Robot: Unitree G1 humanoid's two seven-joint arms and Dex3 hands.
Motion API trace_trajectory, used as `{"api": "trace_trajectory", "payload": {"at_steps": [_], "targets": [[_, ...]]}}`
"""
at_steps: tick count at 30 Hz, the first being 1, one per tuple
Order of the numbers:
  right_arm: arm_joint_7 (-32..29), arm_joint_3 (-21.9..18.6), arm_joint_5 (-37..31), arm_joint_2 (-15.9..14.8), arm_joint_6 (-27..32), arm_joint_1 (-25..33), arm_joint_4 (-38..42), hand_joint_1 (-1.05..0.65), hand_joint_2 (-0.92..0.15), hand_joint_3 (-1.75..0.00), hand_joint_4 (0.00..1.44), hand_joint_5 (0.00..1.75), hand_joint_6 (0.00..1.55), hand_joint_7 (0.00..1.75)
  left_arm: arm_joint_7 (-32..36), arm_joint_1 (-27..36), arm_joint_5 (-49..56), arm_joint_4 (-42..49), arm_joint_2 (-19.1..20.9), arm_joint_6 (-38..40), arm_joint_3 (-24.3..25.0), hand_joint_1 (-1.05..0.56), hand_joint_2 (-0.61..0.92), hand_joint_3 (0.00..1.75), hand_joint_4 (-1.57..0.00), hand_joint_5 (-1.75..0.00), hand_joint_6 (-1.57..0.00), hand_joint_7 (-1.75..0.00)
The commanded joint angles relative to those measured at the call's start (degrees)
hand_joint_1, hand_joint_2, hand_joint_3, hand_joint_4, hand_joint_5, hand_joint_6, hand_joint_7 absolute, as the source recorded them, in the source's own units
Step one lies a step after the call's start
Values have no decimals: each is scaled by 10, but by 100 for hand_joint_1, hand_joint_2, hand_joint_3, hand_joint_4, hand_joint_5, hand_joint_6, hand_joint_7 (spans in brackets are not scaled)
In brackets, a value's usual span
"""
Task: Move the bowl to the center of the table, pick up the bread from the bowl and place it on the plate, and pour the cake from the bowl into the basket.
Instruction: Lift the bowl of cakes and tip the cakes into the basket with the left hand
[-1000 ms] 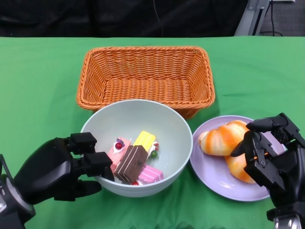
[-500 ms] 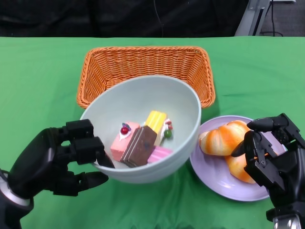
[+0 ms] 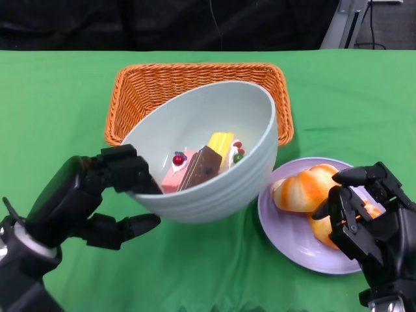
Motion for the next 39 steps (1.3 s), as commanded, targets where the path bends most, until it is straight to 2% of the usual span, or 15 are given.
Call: {"api": "trace_trajectory", "payload": {"at_steps": [1, 10, 20, 28, 31, 35, 38, 39], "targets": [[0, -9, -3, -1, -18, -8, 14, -4, -66, -92, 69, 168, 65, 127, -27, -34, -20, 8, -13, 7, 26, 6, 57, 108, -71, -175, -73, -147], [-1, -7, -11, -2, -26, -13, 35, -6, -69, -89, 68, 165, 64, 127, -72, -111, -16, 78, -62, 34, 61, 5, 54, 115, -67, -175, -75, -147], [-8, -7, -25, 3, -36, -18, 56, -5, -67, -91, 70, 163, 65, 125, -62, -180, 7, 144, -108, 50, 81, 3, 51, 126, -64, -175, -69, -154], [-2, -7, -25, 1, -43, -25, 74, -6, -68, -91, 69, 164, 64, 125, -74, -243, -2, 213, -142, 71, 88, -2, 65, 107, -59, -175, -59, -161], [-2, -9, -29, 0, -52, -29, 86, -4, -68, -91, 69, 165, 65, 126, -98, -265, -19, 234, -159, 100, 95, -5, 74, 91, -60, -171, -61, -153], [-6, -11, -32, 0, -58, -35, 95, -4, -67, -91, 70, 165, 65, 128, -123, -289, -32, 255, -176, 140, 106, -4, 79, 80, -73, -148, -65, -142], [-6, -13, -32, -1, -62, -37, 100, -5, -67, -91, 70, 164, 65, 128, -125, -298, -31, 261, -183, 165, 109, -4, 78, 80, -75, -147, -66, -142], [-4, -14, -30, -1, -62, -38, 102, -5, -67, -91, 70, 164, 64, 128, -125, -302, -31, 264, -186, 177, 111, -6, 79, 79, -71, -154, -66, -143]]}}
